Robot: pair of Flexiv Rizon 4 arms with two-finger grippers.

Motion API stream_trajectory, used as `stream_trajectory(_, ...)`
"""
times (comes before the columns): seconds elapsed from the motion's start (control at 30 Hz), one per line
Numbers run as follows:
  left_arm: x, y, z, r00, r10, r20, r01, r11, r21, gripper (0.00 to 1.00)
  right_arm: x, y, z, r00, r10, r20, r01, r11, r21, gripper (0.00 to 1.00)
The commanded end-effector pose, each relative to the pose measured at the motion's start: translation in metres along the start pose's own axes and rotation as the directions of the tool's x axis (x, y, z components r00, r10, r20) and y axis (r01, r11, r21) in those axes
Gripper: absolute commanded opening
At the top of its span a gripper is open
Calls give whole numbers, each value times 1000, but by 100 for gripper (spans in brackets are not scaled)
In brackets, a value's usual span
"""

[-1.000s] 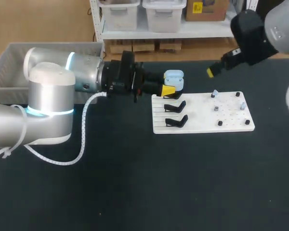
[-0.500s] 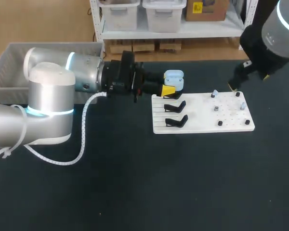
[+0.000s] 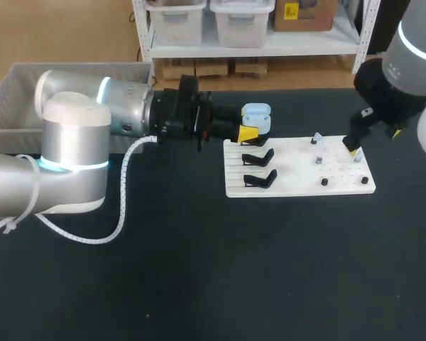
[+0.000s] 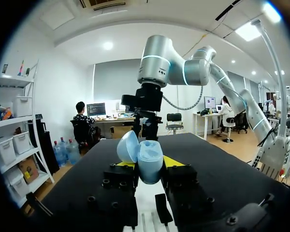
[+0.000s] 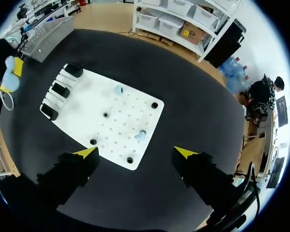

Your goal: Pick up each earbud case from the left stands, insert the matching earbuds, close the lid, and place the case in the box.

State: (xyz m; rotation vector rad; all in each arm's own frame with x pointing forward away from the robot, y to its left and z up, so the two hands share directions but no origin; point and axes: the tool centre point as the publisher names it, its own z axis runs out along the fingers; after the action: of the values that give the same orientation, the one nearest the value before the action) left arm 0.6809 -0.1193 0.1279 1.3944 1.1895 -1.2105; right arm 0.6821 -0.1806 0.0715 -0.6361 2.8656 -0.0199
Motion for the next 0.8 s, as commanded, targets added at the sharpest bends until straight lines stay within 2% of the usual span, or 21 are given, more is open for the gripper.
stream_trajectory(0.03, 1, -1, 0, 1000, 3, 3, -3, 1000, -5, 0, -8, 2, 10, 999, 3, -33, -2, 1000, 19, 100)
stream_trajectory(0.07, 1, -1, 0, 1000, 3, 3, -3, 1000, -5, 0, -7, 4, 12, 999, 5, -35, -5, 1000, 23, 100)
stream_trajectory(0.2, 1, -1, 0, 1000, 3, 3, -3, 1000, -5, 0, -5, 5, 18, 998, 17, -54, -14, 998, 58, 85)
stream_trajectory(0.3, 1, -1, 0, 1000, 3, 3, -3, 1000, -5, 0, -3, 6, 23, 996, 40, -74, -33, 996, 88, 69)
stream_trajectory(0.4, 1, -1, 0, 1000, 3, 3, -3, 1000, -5, 0, -2, 5, 29, 994, 67, -81, -58, 992, 110, 64)
stream_trajectory(0.67, 1, -1, 0, 1000, 3, 3, -3, 1000, -5, 0, -3, 11, 39, 991, 101, -89, -88, 986, 141, 59)
stream_trajectory(0.73, 1, -1, 0, 1000, 3, 3, -3, 1000, -5, 0, -5, 10, 41, 990, 113, -85, -99, 983, 153, 51)
stream_trajectory(0.8, 1, -1, 0, 1000, 3, 3, -3, 1000, -5, 0, -6, 10, 42, 988, 127, -82, -114, 981, 156, 49)
